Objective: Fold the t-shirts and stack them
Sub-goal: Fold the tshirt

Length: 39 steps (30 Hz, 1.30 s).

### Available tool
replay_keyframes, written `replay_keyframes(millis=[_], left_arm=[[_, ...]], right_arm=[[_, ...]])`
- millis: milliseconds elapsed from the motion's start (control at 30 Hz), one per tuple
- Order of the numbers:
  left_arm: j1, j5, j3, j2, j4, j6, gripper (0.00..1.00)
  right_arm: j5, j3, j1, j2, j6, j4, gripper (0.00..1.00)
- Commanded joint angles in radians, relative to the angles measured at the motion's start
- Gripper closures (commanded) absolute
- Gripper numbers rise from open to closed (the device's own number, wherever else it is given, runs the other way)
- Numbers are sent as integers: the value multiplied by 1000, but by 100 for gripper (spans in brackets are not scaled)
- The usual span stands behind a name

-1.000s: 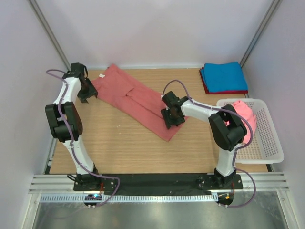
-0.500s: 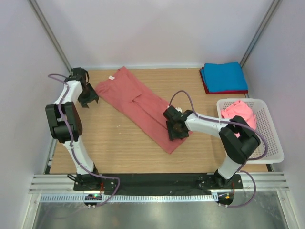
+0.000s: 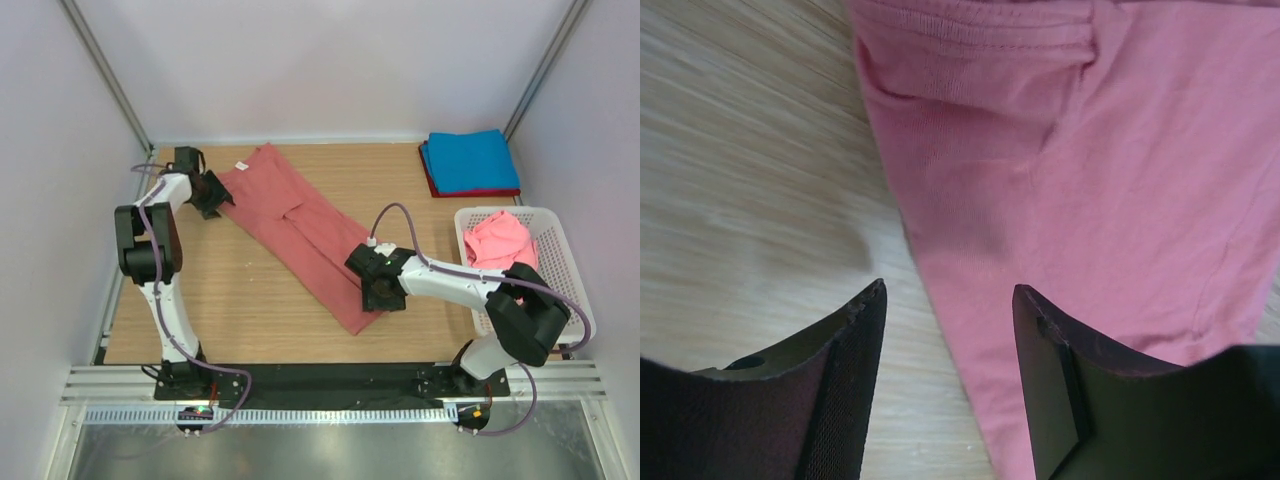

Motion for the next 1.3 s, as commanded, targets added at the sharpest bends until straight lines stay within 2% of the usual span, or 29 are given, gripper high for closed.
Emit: replay_keyframes(millis=[0, 100, 200, 300, 333, 433, 600, 633, 733, 767, 800, 900, 1000, 1067, 1100, 1133, 1267], left_arm=[[-16, 1, 49, 50, 24, -68, 46], [-28, -58, 74, 68, -11, -60, 46], [-27, -95, 129, 111, -57, -60, 52], [-27, -113, 190, 165, -73, -62, 70], [-27, -118, 215, 182, -83, -60, 82], [-28, -139, 333, 252, -128, -45, 100], [-21, -193, 540, 363, -171, -6, 100], [-18, -196, 627, 411, -197, 3, 100], [4, -121, 768, 478, -205, 1, 100], [8, -87, 793, 505, -206, 1, 98], [13, -52, 813, 507, -215, 7, 85], [11, -52, 739, 411, -222, 26, 56], [13, -96, 522, 205, -228, 46, 51], [10, -130, 347, 101, -246, 47, 49], [7, -138, 280, -13, -267, 47, 48], [1, -150, 223, -66, -274, 47, 48], [-71, -176, -63, -335, -304, 21, 46]], right_arm=[[65, 42, 4, -5, 32, -37, 44], [86, 78, 7, 5, 11, -48, 44], [77, 113, 5, 32, -10, -51, 44], [72, 145, 5, 49, -30, -51, 44], [76, 168, 5, 51, -34, -56, 44], [77, 238, 5, 63, -50, -85, 43], [88, 329, 2, 87, -70, -135, 43], [91, 352, 4, 94, -75, -140, 43], [74, 372, 0, 106, -104, -145, 43], [66, 374, -3, 106, -113, -143, 43], [34, 369, -16, 101, -141, -132, 43], [-4, 361, -62, 82, -196, -120, 42], [-107, 354, -136, 37, -276, -111, 42], [-228, 351, -251, 19, -329, -97, 41], [-280, 355, -291, 22, -345, -100, 41], [-356, 360, -359, 32, -365, -95, 41], [-455, 418, -461, 123, -464, -129, 43]])
